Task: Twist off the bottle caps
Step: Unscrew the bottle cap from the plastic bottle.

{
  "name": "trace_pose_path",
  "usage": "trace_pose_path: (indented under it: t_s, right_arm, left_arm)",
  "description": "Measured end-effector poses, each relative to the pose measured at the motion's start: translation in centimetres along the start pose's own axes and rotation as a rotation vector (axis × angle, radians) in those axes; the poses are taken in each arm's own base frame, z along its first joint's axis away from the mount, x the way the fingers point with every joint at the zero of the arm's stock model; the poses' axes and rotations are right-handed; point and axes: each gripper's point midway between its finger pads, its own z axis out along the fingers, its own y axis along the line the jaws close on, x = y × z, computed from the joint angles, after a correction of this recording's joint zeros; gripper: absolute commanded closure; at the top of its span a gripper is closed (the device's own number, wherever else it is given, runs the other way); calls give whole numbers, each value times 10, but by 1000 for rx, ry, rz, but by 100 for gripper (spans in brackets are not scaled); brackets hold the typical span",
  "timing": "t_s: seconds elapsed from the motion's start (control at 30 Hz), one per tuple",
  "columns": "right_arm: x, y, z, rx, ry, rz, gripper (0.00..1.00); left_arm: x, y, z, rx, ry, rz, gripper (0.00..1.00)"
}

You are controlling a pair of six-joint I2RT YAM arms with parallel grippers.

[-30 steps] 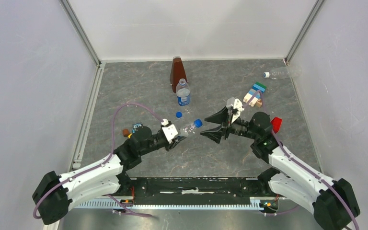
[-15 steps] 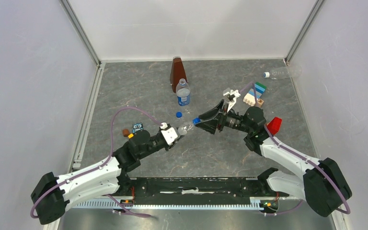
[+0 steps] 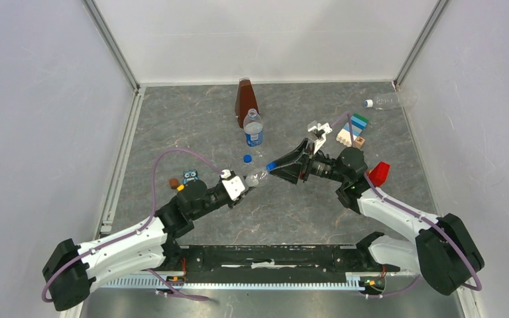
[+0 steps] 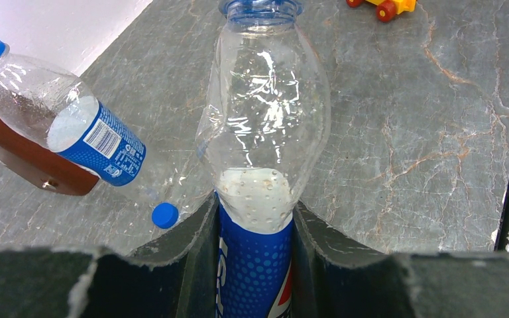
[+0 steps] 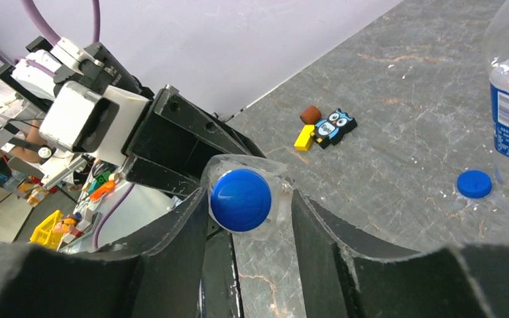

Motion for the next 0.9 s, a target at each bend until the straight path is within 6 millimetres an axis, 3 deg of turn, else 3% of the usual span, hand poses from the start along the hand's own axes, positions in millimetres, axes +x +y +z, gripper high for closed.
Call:
trace_pose_path:
  t_s: [0.4,0.63,0.9]
  right_arm:
    - [8,0,-1,-16,33,-19,88]
    - [8,15,-7,-93,53,-148,91]
    - [16,53,-38,-230,68,-481,98]
  left_arm:
    - [2,0,0,-1,5,0,98]
    - [-8,-8,-2,44,-33,-3,98]
    - [-26,-45,-3,279,-56,-53,97]
